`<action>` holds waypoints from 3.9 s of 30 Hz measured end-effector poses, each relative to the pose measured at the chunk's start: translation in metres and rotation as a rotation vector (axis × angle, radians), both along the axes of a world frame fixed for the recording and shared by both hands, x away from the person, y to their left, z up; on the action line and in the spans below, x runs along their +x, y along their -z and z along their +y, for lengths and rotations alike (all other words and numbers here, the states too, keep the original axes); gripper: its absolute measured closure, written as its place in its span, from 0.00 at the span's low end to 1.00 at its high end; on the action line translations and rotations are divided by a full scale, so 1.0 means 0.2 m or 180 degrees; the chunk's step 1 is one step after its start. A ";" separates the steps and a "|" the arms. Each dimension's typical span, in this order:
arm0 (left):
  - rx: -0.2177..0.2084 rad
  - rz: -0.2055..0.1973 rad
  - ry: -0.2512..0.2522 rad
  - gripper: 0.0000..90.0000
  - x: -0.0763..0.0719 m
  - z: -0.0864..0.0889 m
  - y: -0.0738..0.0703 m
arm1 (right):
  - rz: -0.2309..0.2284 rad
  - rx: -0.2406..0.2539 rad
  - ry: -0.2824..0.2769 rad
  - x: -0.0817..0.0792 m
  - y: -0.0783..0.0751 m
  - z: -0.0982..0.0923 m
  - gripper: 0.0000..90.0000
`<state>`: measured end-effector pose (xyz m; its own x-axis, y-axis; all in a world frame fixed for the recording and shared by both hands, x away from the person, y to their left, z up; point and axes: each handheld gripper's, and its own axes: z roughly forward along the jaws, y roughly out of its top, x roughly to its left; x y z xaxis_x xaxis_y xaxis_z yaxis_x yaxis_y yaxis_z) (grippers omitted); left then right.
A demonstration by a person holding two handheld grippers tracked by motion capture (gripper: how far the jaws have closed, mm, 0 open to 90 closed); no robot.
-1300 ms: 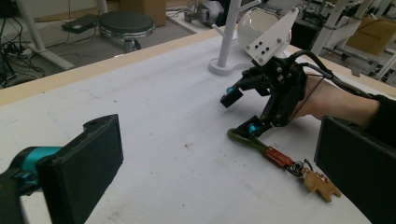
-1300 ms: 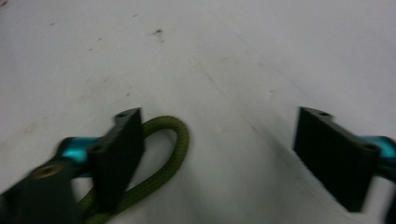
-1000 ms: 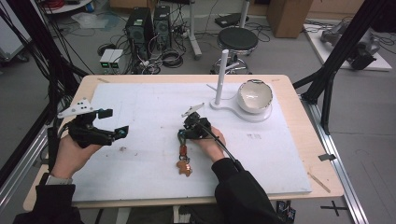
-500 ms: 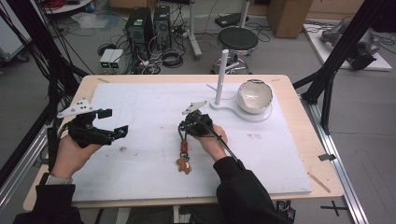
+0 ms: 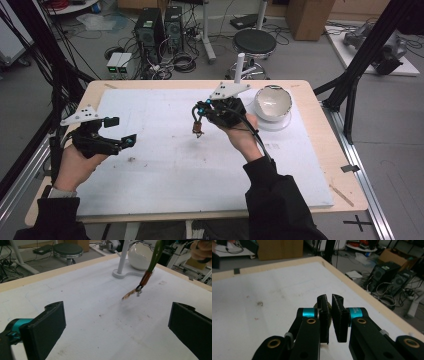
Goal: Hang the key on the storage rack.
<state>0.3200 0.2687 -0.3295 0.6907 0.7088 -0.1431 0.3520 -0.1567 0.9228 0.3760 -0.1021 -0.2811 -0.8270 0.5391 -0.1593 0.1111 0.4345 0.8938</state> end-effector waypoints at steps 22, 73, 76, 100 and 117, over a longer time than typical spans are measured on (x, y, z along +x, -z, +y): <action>-0.0113 0.0064 0.0083 0.02 0.00 -0.02 -0.01 | -0.0213 0.0206 0.0496 0.09 -0.14 -0.31 0.96; -0.0052 0.0088 -0.0011 0.02 -0.02 0.01 0.04 | 0.0232 0.0070 0.0933 0.50 0.07 -0.47 0.77; -0.0045 0.0095 -0.0014 0.02 -0.02 0.01 0.04 | 0.0199 0.0162 0.0941 0.48 0.04 -0.49 0.50; -0.0093 0.0023 -0.0057 0.02 0.00 0.00 0.01 | 0.0446 0.0236 0.0703 0.04 -0.02 -0.71 0.12; -0.0125 -0.0031 -0.0064 0.02 0.00 0.00 -0.01 | 0.0849 0.0421 0.0486 -0.12 0.01 -0.89 0.12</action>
<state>0.3198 0.2691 -0.3277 0.6777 0.7167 -0.1644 0.3458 -0.1133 0.9314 0.3530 -0.2809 -0.2824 -0.7382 0.6617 0.1316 0.4037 0.2769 0.8720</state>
